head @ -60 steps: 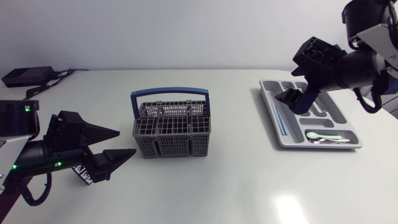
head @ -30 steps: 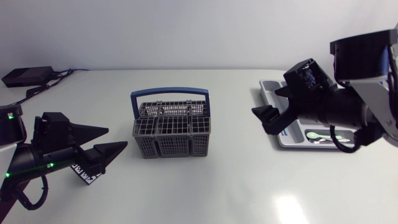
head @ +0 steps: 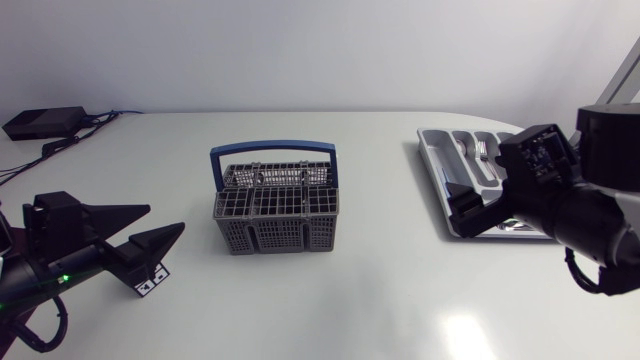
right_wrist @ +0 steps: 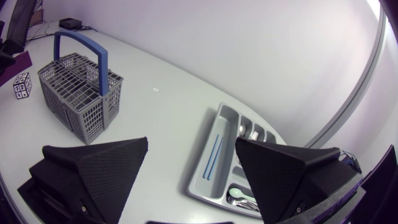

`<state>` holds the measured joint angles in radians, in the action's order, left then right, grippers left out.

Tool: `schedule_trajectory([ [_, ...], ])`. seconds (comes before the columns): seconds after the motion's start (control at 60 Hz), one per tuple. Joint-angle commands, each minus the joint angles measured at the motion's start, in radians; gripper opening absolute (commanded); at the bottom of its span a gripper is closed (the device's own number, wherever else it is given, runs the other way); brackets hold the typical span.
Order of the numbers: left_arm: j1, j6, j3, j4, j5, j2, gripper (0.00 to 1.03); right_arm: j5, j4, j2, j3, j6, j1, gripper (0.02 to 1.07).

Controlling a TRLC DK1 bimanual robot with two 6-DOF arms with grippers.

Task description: Transfer all utensils from the basket to the drawer tray.

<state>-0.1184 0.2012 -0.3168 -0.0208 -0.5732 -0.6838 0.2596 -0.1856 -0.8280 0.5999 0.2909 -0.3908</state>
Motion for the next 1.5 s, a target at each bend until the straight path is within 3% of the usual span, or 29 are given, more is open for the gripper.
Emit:
schedule_trajectory([
  [0.0, -0.029, -0.032, 0.033, -0.016, 0.001, 0.021, 0.99, 0.026, 0.017, 0.069, -0.042, -0.018, 0.010, 1.03],
  [0.183, -0.066, -0.051, 0.064, -0.024, 0.021, 0.096, 0.99, 0.033, 0.020, 0.164, -0.080, -0.009, 0.079, 1.03],
  [0.5, -0.049, -0.071, 0.131, -0.021, 0.122, 0.258, 0.99, 0.072, 0.045, 0.331, -0.186, -0.001, 0.154, 1.03],
  [1.35, 0.118, -0.201, 0.317, 0.021, 0.573, 0.684, 0.99, -0.229, 0.173, 0.782, -0.562, -0.264, 0.369, 1.03],
  [1.483, 0.118, -0.201, 0.317, 0.021, 0.573, 0.684, 0.99, -0.260, 0.186, 0.828, -0.600, -0.291, 0.391, 1.03],
])
